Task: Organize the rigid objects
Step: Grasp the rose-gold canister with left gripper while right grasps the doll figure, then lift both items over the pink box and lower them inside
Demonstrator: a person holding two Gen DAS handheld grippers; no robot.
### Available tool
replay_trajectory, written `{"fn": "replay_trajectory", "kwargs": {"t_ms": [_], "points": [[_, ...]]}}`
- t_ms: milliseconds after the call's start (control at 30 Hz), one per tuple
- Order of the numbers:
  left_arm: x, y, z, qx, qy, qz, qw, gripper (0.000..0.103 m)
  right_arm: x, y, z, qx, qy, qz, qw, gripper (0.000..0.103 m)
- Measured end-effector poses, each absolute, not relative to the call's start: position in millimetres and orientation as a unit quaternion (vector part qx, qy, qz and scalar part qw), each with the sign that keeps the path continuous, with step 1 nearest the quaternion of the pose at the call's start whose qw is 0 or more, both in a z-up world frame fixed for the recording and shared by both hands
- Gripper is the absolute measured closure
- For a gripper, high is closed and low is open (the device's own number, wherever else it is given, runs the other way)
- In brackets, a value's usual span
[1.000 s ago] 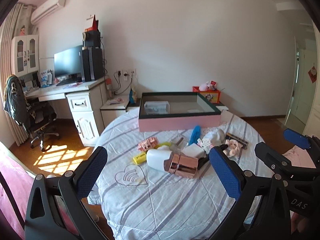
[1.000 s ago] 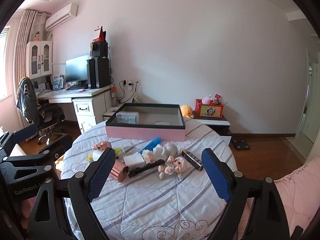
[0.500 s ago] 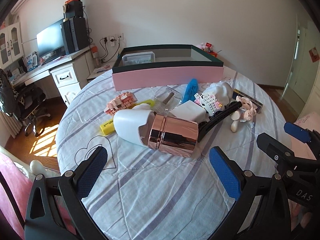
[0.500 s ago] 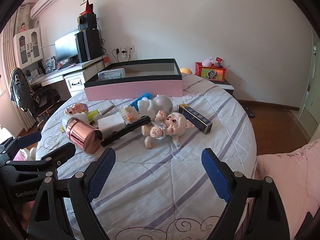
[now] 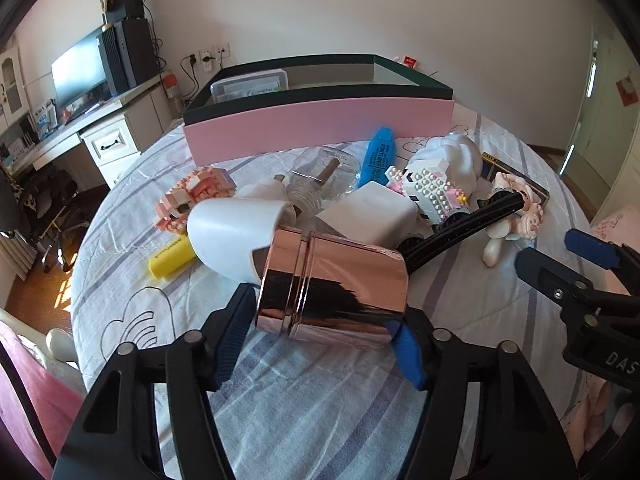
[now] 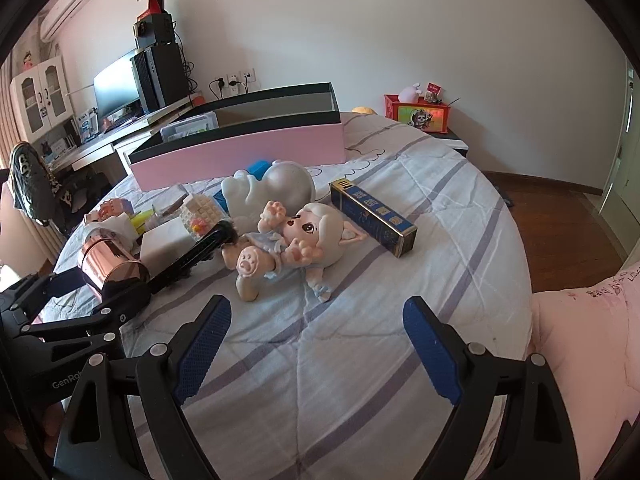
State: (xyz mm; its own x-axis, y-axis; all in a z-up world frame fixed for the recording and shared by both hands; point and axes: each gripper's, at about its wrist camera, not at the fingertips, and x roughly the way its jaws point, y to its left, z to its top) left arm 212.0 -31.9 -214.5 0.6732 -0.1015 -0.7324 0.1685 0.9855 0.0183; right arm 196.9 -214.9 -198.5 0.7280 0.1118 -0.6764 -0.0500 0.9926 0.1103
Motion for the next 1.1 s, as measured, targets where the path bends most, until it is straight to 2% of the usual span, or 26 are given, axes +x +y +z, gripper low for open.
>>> {"fn": "replay_trajectory", "kwargs": {"t_ms": [533, 633, 1100], "points": [[204, -18, -212, 0.011, 0.399, -0.108, 0.91, 0.048, 266, -208, -205, 0.058, 0.411, 0.097, 0.905, 0.014], [202, -16, -211, 0.008, 0.399, -0.108, 0.91, 0.048, 261, -208, -203, 0.06, 0.404, 0.11, 0.906, 0.022], [167, -13, -169, 0.014, 0.345, -0.092, 0.934, 0.048, 186, -197, -172, 0.067, 0.336, 0.11, 0.933, 0.022]]}}
